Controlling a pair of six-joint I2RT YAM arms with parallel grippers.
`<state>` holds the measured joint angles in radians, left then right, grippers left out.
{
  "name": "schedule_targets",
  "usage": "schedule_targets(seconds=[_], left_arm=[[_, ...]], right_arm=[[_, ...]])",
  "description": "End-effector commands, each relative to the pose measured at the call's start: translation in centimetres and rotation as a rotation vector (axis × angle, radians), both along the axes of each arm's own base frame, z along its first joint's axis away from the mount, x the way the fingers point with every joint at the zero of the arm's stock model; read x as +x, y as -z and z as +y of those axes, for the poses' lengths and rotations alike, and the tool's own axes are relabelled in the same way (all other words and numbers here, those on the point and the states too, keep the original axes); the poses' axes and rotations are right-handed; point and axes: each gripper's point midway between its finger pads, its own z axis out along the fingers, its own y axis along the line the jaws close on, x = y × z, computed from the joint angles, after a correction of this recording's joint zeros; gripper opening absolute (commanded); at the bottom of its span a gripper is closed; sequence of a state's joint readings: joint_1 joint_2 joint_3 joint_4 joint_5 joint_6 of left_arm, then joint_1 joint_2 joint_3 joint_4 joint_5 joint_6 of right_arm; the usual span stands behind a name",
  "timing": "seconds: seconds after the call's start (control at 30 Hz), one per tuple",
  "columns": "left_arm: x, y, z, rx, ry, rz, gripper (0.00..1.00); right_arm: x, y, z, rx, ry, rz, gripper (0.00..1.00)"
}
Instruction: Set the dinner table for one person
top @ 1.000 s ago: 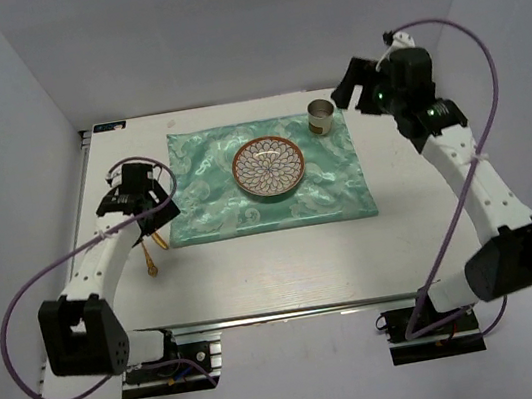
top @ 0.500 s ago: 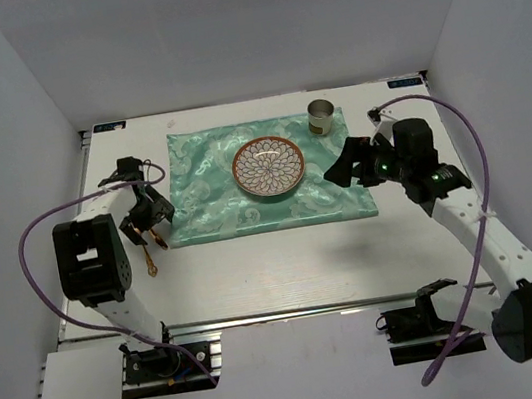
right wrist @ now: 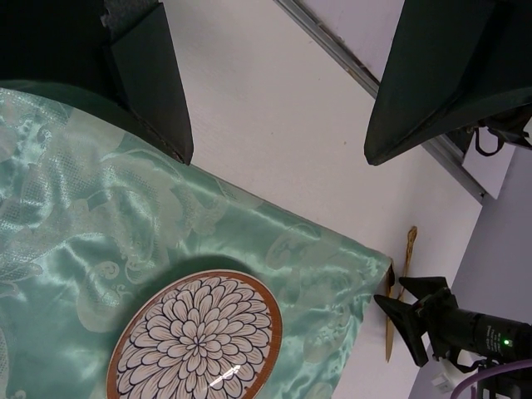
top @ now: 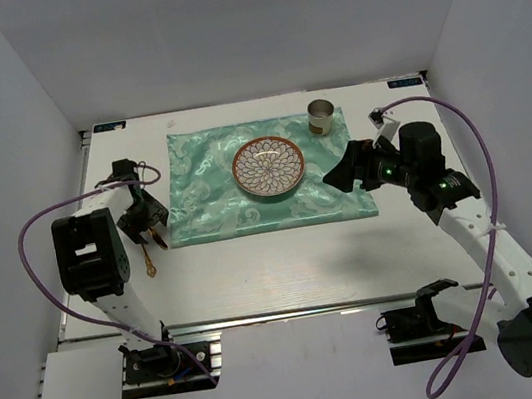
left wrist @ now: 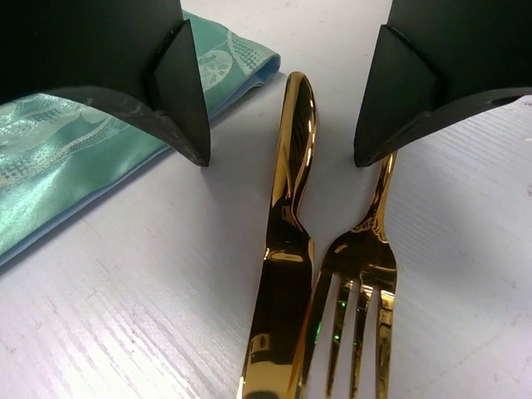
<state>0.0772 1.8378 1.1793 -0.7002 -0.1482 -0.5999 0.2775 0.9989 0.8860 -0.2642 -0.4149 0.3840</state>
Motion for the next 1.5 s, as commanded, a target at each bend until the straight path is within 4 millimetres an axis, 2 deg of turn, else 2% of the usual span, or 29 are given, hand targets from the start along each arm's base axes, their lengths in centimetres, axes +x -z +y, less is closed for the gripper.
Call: schedule_targets(seconds=[0.0, 0.07, 0.1, 0.17, 0.33, 0.4, 0.43, 0.5, 0.53, 0.6, 0.63, 0.73, 0.83, 1.0, 1.13, 1.2, 1.33, 1.47], left_arm=[[0.3, 1.1, -0.2, -0.033, -0.007, -0.017, 0.77], [0.1, 1.4, -0.2, -0.034, -0.001, -0.011, 0.72], [0.0, 1.5, -0.2, -0.034, 0.002, -0.011, 0.66], [-0.2, 1.9, -0.3, -0.037, 0.004, 0.000, 0.64], [-0.5, 2.6, -0.7, -0.058, 0.014, 0.014, 0.37], [-0.4, 2.6, -0.7, -0.059, 0.017, 0.010, 0.33], [-0.4, 2.6, -0.8, -0.062, 0.021, 0.011, 0.27], [-0.2, 2.6, -1.0, -0.075, 0.042, 0.009, 0.22], [0.0, 2.6, -1.1, -0.080, 0.051, 0.006, 0.13], [0.4, 2.5, -1.2, -0.088, 0.067, 0.008, 0.03], [0.5, 2.5, -1.3, -0.092, 0.075, 0.009, 0.00], [1.2, 1.9, -1.3, -0.094, 0.094, -0.003, 0.00], [2.2, 0.0, -1.0, -0.056, 0.107, -0.031, 0.00], [4.5, -6.5, 0.6, 0.057, 0.087, -0.156, 0.00], [5.6, -10.5, 0.9, 0.082, 0.097, -0.231, 0.00], [5.7, -11.8, 0.6, 0.067, 0.112, -0.252, 0.00], [6.5, -15.1, -1.1, 0.012, 0.169, -0.354, 0.00], [6.3, -17.4, -6.4, -0.161, 0.289, -0.438, 0.00]], right_arm=[[-0.5, -1.4, 0.2, 0.010, -0.024, -0.051, 0.89], [-0.6, -1.7, 0.1, 0.009, -0.020, -0.053, 0.89], [-0.7, -1.9, 0.1, 0.007, -0.020, -0.058, 0.89], [-0.8, -2.2, -0.1, 0.005, -0.012, -0.066, 0.89], [-1.1, -3.5, -0.4, 0.002, -0.003, -0.089, 0.89], [-1.2, -3.7, -0.4, 0.004, -0.003, -0.093, 0.89], [-1.2, -3.8, -0.5, 0.004, 0.002, -0.096, 0.89], [-1.5, -4.0, -0.5, 0.006, 0.001, -0.099, 0.89], [-1.6, -4.2, -0.7, 0.003, 0.009, -0.102, 0.89], [-1.7, -4.7, -1.2, -0.006, 0.033, -0.119, 0.89], [-1.7, -4.9, -1.4, -0.010, 0.042, -0.128, 0.89], [-2.1, -5.7, -1.6, -0.010, 0.051, -0.148, 0.89], [-2.2, -5.8, -1.6, -0.005, 0.048, -0.144, 0.89], [-2.3, -5.8, -1.3, 0.012, 0.038, -0.139, 0.89], [-2.2, -5.8, -1.3, 0.019, 0.039, -0.138, 0.89], [-2.2, -5.7, -1.3, 0.018, 0.043, -0.133, 0.89], [-2.3, -5.8, -1.5, 0.012, 0.050, -0.134, 0.89], [-2.0, -6.2, -2.3, 0.012, 0.114, -0.137, 0.89]])
